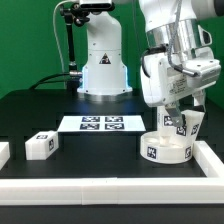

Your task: Assemble stool

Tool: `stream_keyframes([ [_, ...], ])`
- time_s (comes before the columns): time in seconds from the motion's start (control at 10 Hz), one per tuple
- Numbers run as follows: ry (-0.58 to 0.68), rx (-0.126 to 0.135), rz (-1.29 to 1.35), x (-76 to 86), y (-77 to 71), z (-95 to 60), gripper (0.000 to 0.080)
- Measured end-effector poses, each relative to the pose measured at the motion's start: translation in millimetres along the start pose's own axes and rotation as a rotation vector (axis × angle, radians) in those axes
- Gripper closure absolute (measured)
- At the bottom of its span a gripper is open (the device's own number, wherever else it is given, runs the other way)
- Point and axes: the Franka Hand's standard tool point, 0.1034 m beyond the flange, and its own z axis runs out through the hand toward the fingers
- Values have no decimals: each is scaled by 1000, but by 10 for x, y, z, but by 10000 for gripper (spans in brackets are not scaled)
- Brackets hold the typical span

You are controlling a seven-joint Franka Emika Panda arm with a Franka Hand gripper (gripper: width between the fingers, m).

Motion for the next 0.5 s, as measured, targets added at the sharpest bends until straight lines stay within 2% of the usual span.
stream_keyframes([
  [0.2,-19,11,-226,-67,-144,-176,151],
  [0.3,-39,-10,-315,-102,-253,-273,151],
  [0.4,-48,-22,-325,-146,-301,-311,151],
  [0.5,-45,-18,-324,-135,-290,-297,151],
])
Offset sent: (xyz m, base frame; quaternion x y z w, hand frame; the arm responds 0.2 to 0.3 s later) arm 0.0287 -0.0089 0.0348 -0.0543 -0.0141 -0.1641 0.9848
